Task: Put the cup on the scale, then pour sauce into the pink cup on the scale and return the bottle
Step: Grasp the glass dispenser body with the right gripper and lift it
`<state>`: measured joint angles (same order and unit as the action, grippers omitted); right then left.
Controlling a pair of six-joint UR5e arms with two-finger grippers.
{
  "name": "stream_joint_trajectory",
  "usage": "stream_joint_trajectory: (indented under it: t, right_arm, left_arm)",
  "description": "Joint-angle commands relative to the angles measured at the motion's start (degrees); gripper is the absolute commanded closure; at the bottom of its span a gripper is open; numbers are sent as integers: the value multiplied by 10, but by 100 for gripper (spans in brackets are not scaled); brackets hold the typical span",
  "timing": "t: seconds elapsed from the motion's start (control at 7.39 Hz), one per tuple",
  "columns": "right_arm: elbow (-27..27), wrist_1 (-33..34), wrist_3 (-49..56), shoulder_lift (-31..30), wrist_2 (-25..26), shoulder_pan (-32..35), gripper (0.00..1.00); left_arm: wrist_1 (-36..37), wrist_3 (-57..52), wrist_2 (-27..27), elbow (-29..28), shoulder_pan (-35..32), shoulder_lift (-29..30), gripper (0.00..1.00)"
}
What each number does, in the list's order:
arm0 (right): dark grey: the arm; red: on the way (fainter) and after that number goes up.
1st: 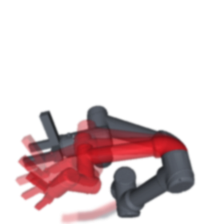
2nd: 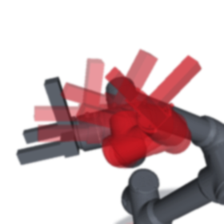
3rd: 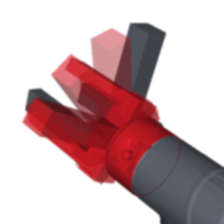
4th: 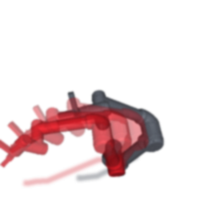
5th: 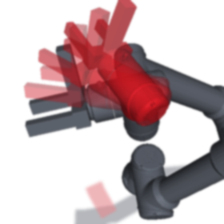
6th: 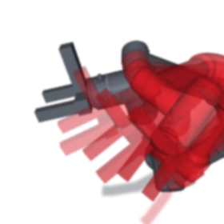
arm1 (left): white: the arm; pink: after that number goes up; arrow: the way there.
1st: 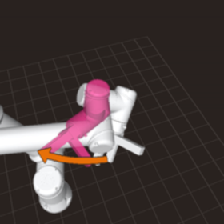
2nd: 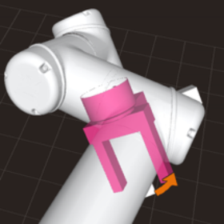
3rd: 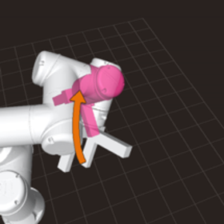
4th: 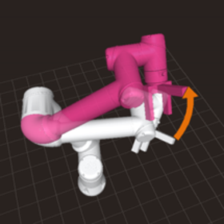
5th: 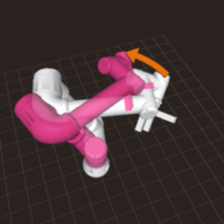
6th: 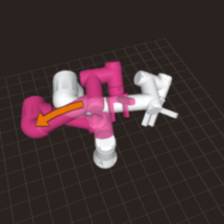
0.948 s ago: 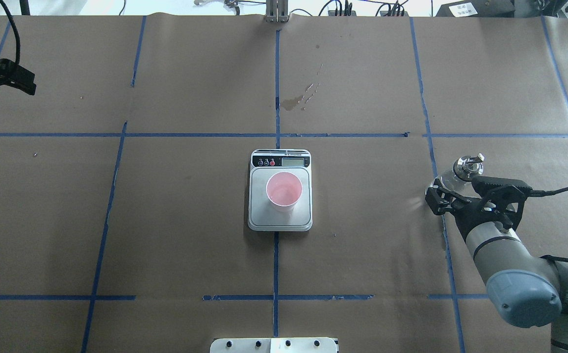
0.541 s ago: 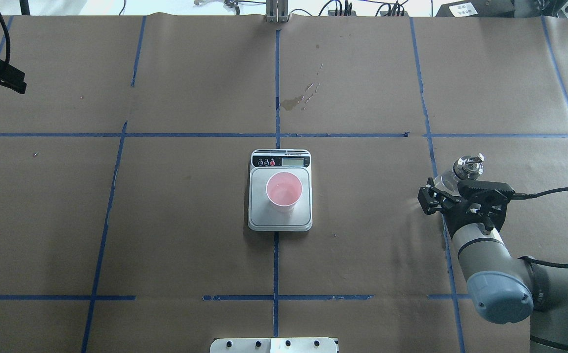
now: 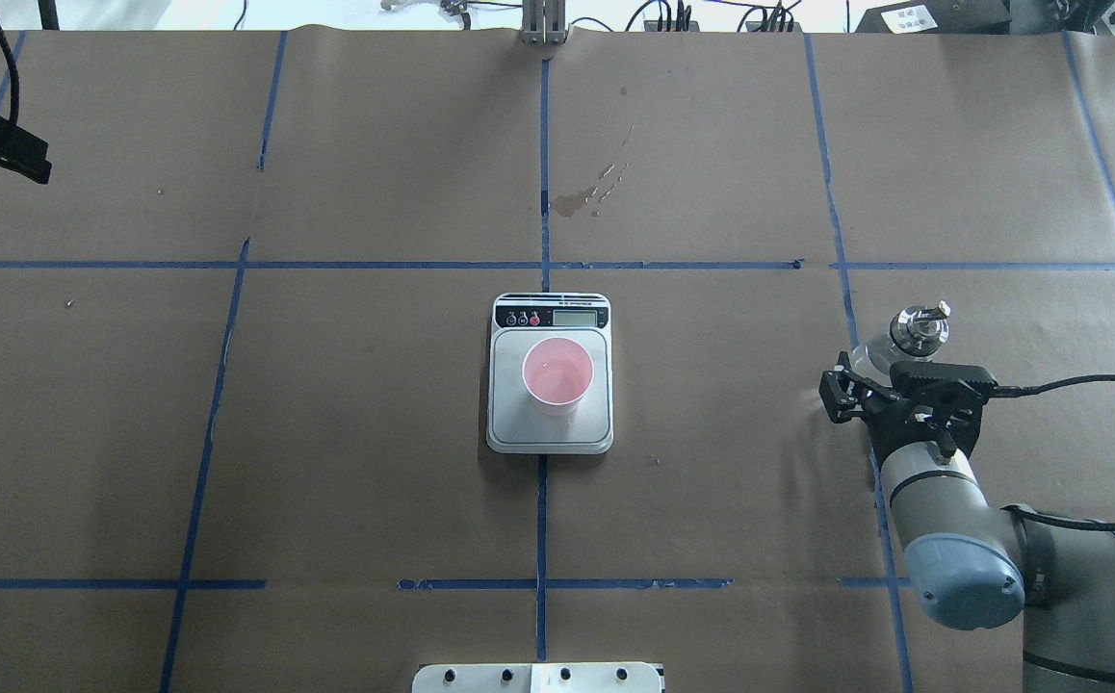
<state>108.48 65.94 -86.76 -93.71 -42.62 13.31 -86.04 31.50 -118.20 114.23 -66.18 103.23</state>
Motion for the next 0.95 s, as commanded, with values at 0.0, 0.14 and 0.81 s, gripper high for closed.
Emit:
stream_joint_trajectory:
  t: [0.0,0.14,0.81]
  right_arm:
    - [-14,-11,5,11,2,1,11]
    - [-11,-12,5,9,2,3,80]
    - [68,-37,147,6,3,7,100]
  left_arm:
    - [0,0,1,-1,0,0,0]
    - [0,1,0,-1,0,1,0]
    - [0,1,0,0,-2,0,0]
